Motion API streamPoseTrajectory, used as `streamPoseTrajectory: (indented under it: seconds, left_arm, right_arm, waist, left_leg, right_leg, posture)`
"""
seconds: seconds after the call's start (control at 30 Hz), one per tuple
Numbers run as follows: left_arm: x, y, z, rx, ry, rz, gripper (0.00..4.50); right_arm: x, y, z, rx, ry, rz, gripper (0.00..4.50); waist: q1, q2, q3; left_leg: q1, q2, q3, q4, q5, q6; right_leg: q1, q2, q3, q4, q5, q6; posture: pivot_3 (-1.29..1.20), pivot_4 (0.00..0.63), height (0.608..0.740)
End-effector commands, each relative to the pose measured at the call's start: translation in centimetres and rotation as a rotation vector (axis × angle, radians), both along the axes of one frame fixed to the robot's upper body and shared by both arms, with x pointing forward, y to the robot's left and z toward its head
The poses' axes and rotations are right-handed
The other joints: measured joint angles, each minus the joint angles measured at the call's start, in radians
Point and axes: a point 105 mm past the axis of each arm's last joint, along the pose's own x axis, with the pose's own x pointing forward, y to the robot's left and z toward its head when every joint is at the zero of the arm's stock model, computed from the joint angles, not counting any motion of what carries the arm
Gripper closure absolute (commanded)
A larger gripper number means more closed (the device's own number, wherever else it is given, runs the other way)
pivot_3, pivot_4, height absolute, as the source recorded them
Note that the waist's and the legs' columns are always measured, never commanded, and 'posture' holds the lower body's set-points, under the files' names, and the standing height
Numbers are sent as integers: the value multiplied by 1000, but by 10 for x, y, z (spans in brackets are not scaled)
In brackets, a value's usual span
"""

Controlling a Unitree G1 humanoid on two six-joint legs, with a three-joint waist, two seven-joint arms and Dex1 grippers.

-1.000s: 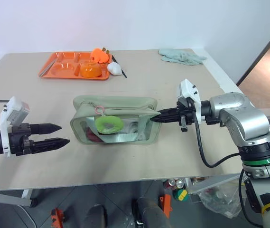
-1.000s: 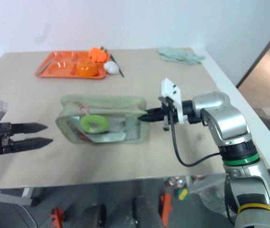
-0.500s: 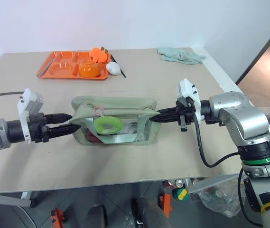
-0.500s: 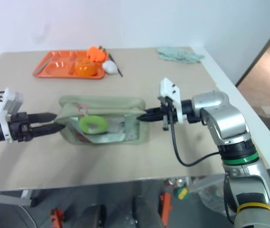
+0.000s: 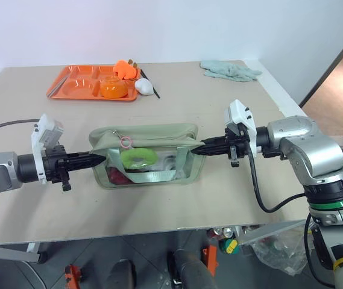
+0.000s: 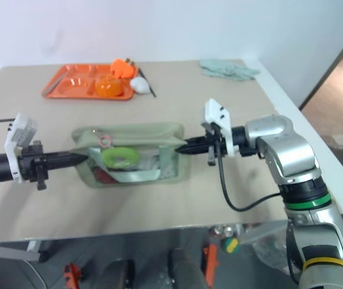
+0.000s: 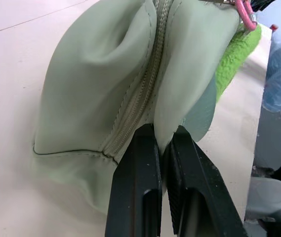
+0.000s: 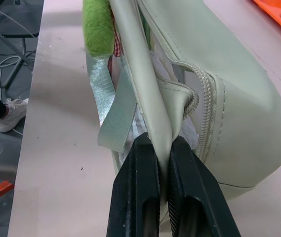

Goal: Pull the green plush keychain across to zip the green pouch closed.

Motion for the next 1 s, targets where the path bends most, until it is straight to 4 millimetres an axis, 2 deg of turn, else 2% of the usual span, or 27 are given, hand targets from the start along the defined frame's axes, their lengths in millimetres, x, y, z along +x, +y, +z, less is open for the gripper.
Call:
streamPoseTrajectory:
  seconds: [0.03,0.07,0.13,0.17,0.2,0.27,0.33,0.4,0.47,0.5,0.6,0.77,0.83,0.9,1.0]
  left_arm:
    - [-2,-1,5,28,-33,-10,4500]
    - [-2,-2,5,28,-32,-10,4500]
    - [-2,-2,4,29,-32,-16,4500]
    - [-2,-3,4,29,-32,-19,4500]
    - [-2,-3,5,28,-33,-20,4500]
    - [-1,-4,5,26,-34,-23,4500]
    - [-1,-5,4,26,-34,-28,4500]
    - [0,-5,4,29,-32,-29,4500]
    - [0,-5,4,32,-32,-34,4500]
    - [1,-4,4,33,-33,-35,4500]
    - [2,-4,4,35,-37,-36,4500]
    - [4,-7,4,32,-42,-42,4500]
    - [3,-8,3,30,-42,-50,4500]
    - [3,-9,3,28,-43,-51,4500]
    - [5,-9,2,22,-47,-41,4500]
  right_arm:
    - [4,-5,16,66,-20,-32,3765]
    - [4,-6,18,71,-17,-31,3555]
    - [5,-10,25,91,-23,-49,2854]
    - [7,-12,27,97,-26,-64,2721]
    - [8,-16,29,100,-27,-76,2171]
    - [11,-28,34,97,-41,-119,1529]
    - [14,-45,55,114,-143,-179,824]
    - [9,-51,90,222,-200,-184,178]
    - [-6,-49,116,315,-214,-113,178]
    - [-19,-42,122,334,-200,-38,178]
    - [-57,-16,113,339,-49,194,178]
    - [-92,12,70,227,182,348,178]
    - [-96,19,57,190,226,356,178]
    - [-87,27,38,121,234,301,178]
    - [-75,38,21,88,253,250,178]
  waist:
    - [0,0,0]
    - [0,0,0]
    - [1,0,0]
    - [1,0,0]
    - [1,0,0]
    - [2,0,0]
    - [2,0,0]
    - [2,1,0]
    - [1,1,1]
    - [2,1,1]
    - [2,1,1]
    - [5,1,0]
    - [5,1,0]
    - [5,1,0]
    - [5,1,0]
  left_leg:
    - [0,0,0,0,0,0]
    - [0,0,0,0,0,0]
    - [0,0,0,0,0,0]
    - [0,0,0,0,0,0]
    - [0,0,0,0,0,0]
    - [-1,-1,0,0,0,0]
    - [-1,-1,0,0,0,0]
    - [-1,-1,0,0,0,0]
    - [-1,-1,1,0,0,0]
    - [0,-1,2,0,0,0]
    - [0,-1,0,0,0,1]
    - [-1,-1,-1,1,-1,2]
    - [-1,-1,0,1,-1,2]
    - [-1,-1,1,2,-1,2]
    - [-1,-1,2,2,-1,2]
  right_leg:
    - [0,0,0,0,0,0]
    - [0,0,0,0,0,0]
    - [0,0,0,0,0,0]
    - [0,0,0,0,0,0]
    - [0,0,0,0,0,0]
    - [0,-1,0,0,0,0]
    - [0,-1,0,0,0,0]
    - [0,-1,0,-1,0,0]
    - [0,-1,1,-1,0,1]
    - [0,-1,2,-1,1,1]
    - [1,-1,1,-1,0,1]
    - [1,-1,0,-1,0,1]
    - [1,-2,0,-1,1,1]
    - [1,-2,1,-2,1,2]
    - [1,-2,1,-2,0,0]
  posture:
    - [0,150,740]
    - [0,150,740]
    - [0,150,740]
    - [0,150,740]
    - [0,150,740]
    - [0,150,740]
    - [0,150,740]
    - [0,150,740]
    - [0,150,740]
    - [0,150,740]
    - [0,150,740]
    - [0,150,740]
    - [0,150,740]
    - [0,150,740]
    - [0,150,740]
